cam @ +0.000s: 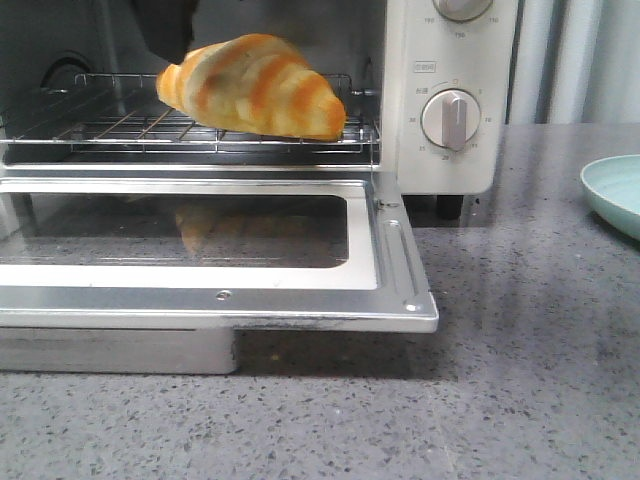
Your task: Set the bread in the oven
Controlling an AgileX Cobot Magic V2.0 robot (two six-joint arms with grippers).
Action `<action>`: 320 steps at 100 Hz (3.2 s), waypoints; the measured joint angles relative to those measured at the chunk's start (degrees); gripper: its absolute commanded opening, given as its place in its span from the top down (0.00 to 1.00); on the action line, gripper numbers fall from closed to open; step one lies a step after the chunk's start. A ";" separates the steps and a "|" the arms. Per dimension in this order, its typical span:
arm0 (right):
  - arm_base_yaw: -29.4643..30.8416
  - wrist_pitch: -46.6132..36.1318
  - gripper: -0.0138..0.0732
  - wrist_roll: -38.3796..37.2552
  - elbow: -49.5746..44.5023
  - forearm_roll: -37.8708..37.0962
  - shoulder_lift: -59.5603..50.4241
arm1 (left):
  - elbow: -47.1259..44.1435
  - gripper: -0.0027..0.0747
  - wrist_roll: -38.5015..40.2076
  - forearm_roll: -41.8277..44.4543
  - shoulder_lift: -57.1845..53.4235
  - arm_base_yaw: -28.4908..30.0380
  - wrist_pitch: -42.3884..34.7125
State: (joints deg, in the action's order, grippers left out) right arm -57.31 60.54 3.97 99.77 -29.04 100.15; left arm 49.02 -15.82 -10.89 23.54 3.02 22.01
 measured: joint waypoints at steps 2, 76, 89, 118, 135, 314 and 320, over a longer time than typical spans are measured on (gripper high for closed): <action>-0.40 0.11 0.32 -0.04 0.31 0.00 -0.12 | -0.33 0.99 0.00 0.00 -0.72 0.00 0.16; -10.63 9.50 0.33 -0.92 6.22 0.11 -2.29 | -28.72 0.99 0.00 -11.81 -23.75 0.00 -5.48; -10.63 10.71 0.41 -1.67 6.22 0.11 -3.17 | -33.43 0.99 0.00 -12.64 -23.75 0.00 -6.34; -10.63 11.05 0.69 -1.95 6.22 0.11 -8.06 | -39.46 0.99 0.00 -12.89 -23.75 0.00 -8.65; -10.63 11.30 0.87 -2.18 6.22 0.11 -12.09 | -40.49 0.99 0.00 -13.01 -23.75 0.00 -8.92; 19.00 10.09 0.93 -12.60 -30.11 6.53 -41.12 | -40.49 0.99 0.11 -13.01 -23.75 0.00 -8.99; 22.37 8.56 0.93 -12.73 -34.31 7.56 -44.35 | -40.49 0.99 0.11 -13.01 -23.75 0.00 -8.99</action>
State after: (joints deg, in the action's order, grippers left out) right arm -34.94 69.10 -8.76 65.46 -21.47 55.79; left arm 8.53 -15.71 -23.90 -0.21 3.02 13.02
